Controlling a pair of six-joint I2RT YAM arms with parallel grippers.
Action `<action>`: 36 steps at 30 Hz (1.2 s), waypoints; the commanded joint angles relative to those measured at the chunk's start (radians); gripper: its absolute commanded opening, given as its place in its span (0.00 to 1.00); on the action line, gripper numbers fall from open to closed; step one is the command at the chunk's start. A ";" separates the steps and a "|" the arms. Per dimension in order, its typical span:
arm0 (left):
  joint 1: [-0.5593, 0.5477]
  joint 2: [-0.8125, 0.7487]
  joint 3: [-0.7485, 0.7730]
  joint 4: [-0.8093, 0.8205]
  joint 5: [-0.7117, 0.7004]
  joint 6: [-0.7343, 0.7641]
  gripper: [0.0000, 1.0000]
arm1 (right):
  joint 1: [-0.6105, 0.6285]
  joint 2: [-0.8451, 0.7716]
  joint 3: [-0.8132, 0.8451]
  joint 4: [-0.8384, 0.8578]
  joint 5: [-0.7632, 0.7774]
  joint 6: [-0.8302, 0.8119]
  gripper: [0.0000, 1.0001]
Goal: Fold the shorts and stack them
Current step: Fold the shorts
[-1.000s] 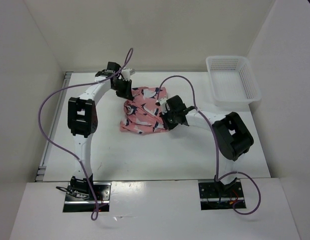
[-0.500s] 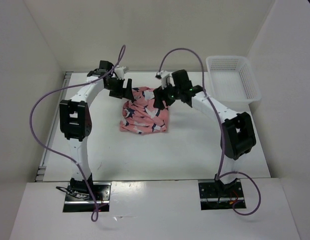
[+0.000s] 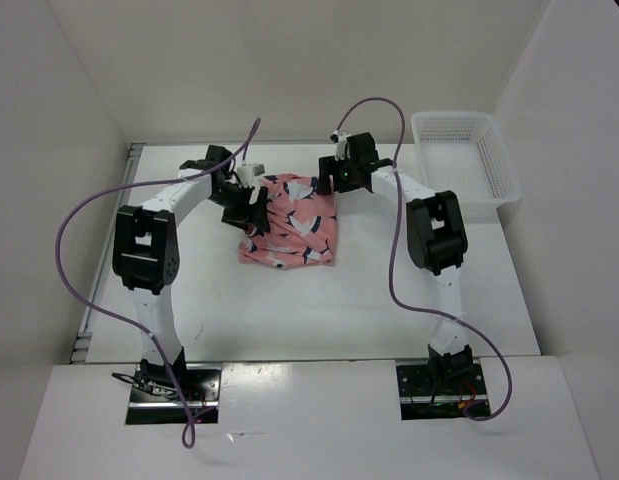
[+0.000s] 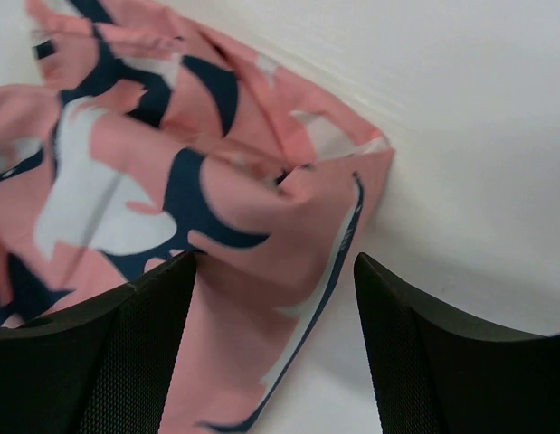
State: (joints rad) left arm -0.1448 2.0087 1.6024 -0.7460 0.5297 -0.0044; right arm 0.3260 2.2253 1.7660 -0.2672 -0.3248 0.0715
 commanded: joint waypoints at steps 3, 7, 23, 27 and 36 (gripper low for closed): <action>-0.010 0.030 0.007 0.016 0.050 0.004 0.92 | -0.022 0.059 0.155 0.056 0.050 0.054 0.76; -0.030 0.039 -0.024 0.016 0.056 0.004 0.84 | -0.031 0.102 0.164 0.056 0.024 0.063 0.76; -0.030 0.030 -0.053 -0.119 -0.060 0.004 0.03 | -0.031 0.175 0.210 0.085 0.098 0.168 0.01; -0.030 0.019 -0.085 -0.130 -0.086 0.004 0.03 | -0.031 0.185 0.231 0.085 0.119 0.168 0.05; -0.030 0.007 -0.047 -0.139 -0.033 0.004 0.54 | -0.031 0.151 0.251 0.075 0.030 0.099 0.79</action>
State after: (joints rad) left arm -0.1741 2.0575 1.5082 -0.8486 0.4603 -0.0055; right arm 0.3004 2.4020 1.9636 -0.2287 -0.2691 0.2150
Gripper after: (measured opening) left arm 0.518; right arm 0.767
